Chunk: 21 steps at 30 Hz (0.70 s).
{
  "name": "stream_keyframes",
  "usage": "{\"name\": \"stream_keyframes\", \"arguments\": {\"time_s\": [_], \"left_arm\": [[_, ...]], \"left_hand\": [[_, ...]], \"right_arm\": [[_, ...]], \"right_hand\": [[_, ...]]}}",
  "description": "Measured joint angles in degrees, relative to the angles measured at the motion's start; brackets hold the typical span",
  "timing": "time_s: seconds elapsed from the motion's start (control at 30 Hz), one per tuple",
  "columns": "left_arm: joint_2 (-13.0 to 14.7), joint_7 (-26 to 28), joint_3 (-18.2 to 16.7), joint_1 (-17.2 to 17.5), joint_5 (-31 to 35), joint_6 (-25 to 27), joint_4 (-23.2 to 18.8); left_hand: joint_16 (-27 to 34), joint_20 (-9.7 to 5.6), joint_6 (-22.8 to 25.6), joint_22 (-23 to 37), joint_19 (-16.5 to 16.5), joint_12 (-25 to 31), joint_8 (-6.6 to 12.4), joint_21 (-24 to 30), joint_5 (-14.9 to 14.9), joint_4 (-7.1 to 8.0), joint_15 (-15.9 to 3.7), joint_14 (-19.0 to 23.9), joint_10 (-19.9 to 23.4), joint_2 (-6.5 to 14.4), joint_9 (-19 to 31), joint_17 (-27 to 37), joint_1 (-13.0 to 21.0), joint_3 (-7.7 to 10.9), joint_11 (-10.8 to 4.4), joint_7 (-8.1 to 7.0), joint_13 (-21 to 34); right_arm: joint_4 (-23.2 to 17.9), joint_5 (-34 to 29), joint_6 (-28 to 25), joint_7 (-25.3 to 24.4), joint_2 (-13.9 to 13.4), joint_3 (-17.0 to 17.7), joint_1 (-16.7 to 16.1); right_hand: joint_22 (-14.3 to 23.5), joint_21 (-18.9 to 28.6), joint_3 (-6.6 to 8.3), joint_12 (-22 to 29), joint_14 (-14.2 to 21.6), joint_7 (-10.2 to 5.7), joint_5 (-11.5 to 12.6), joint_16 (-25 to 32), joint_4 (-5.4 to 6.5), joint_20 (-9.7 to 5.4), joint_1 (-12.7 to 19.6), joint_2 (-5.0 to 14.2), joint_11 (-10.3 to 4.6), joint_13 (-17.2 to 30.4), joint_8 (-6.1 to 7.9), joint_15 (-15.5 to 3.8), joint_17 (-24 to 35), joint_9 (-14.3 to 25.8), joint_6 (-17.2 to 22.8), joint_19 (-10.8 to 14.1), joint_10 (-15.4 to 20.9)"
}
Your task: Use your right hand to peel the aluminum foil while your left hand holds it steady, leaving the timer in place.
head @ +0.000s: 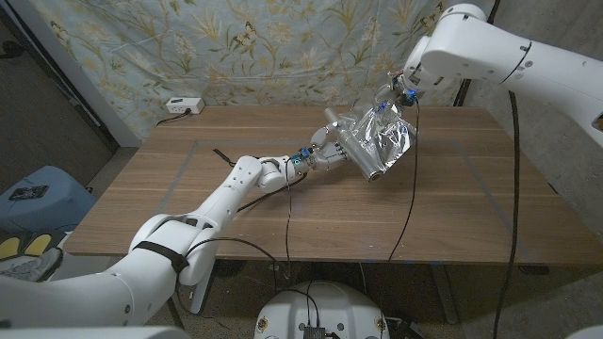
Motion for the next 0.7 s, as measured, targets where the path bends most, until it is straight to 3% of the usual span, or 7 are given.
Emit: {"name": "stream_keyframes", "arguments": {"time_s": [0.13, 0.17, 0.37, 0.5, 0.7], "left_arm": [[0.2, 0.0, 0.0, 0.4, 0.0, 0.0, -0.7], [0.2, 0.6, 0.0, 0.5, 0.1, 1.2, -0.7], [0.3, 0.6, -0.1, 0.9, 0.1, 1.2, -1.1], [0.3, 1.0, -0.1, 1.0, -0.2, 2.2, -1.2], [0.4, -1.0, 0.6, 0.7, -0.1, 2.7, -0.6]], "left_hand": [[0.0, 0.00, 0.0, 0.0, 0.0, 0.0, 0.00, 0.0, 0.0, 0.00, 0.00, 0.0, 0.0, 0.0, 0.0, 0.0, 0.0, 0.00, 0.00, 0.00, 0.0], [0.0, 0.00, 0.0, 0.0, 0.0, 0.0, 0.00, 0.0, 0.0, 0.00, 0.00, 0.0, 0.0, 0.0, 0.0, 0.0, 0.0, 0.00, 0.00, 0.00, 0.0], [0.0, 0.00, 0.0, 0.0, 0.0, 0.0, -0.35, 0.0, 0.0, 0.00, 0.00, 0.0, 0.0, 0.0, 0.0, -0.3, 0.0, 0.00, -0.01, 0.02, 0.0], [-0.2, 0.17, -3.2, 0.0, -0.2, -1.2, -1.44, 0.0, 0.0, 0.19, 0.84, -0.9, -2.1, -0.4, -0.1, -0.3, -0.4, -0.19, 1.61, 0.41, 0.1], [-2.9, 2.70, -13.5, 0.0, -2.5, -4.4, -3.30, -1.7, -0.9, 0.81, 5.48, -7.6, -10.3, -2.6, -0.8, -0.5, -2.6, -2.40, 5.14, 1.77, 0.1]], "right_arm": [[0.0, -1.4, 0.0, 1.4, 0.0, 0.0, 0.0], [1.8, -1.8, 0.0, 1.8, 0.0, 2.5, -2.8], [1.8, -2.5, 0.0, 2.6, 0.0, 2.5, -2.8], [4.4, -2.4, 0.0, 2.6, 0.0, 3.7, -4.0], [5.5, 0.1, 0.0, 0.8, -0.2, 3.3, -3.5]], "right_hand": [[0.0, 0.4, 0.05, 0.0, 0.0, 0.00, -0.2, -0.4, 0.05, 0.00, 0.1, -0.07, 0.00, 0.0, 0.00, 0.00, 0.0, 0.0, 0.0, 0.0, 0.0], [0.0, 0.3, 0.05, 0.0, 0.0, 0.00, -0.2, -0.4, 0.05, 0.00, 0.1, -0.07, 0.00, 0.0, 0.00, 0.00, 0.1, 0.0, 0.0, 0.0, 0.0], [0.0, 0.4, 0.05, 0.0, 0.1, -0.01, -0.2, -0.5, 0.05, -0.20, -0.2, -0.34, 0.00, 0.0, 0.00, -0.12, 0.2, 0.0, 0.0, -0.4, 0.0], [0.0, 0.4, 0.05, 0.0, 0.2, -0.02, -0.2, -0.5, 0.05, -0.20, -0.3, -0.25, 0.00, 0.0, -0.07, -0.15, 0.2, 0.3, 0.0, -0.4, 0.0], [0.0, 0.4, 0.22, 0.0, 0.2, -0.02, -0.2, -0.5, -0.12, -0.19, -0.3, 0.05, 0.00, 0.0, -0.49, -0.14, 0.2, 0.3, 0.0, -0.4, 0.0]]}}
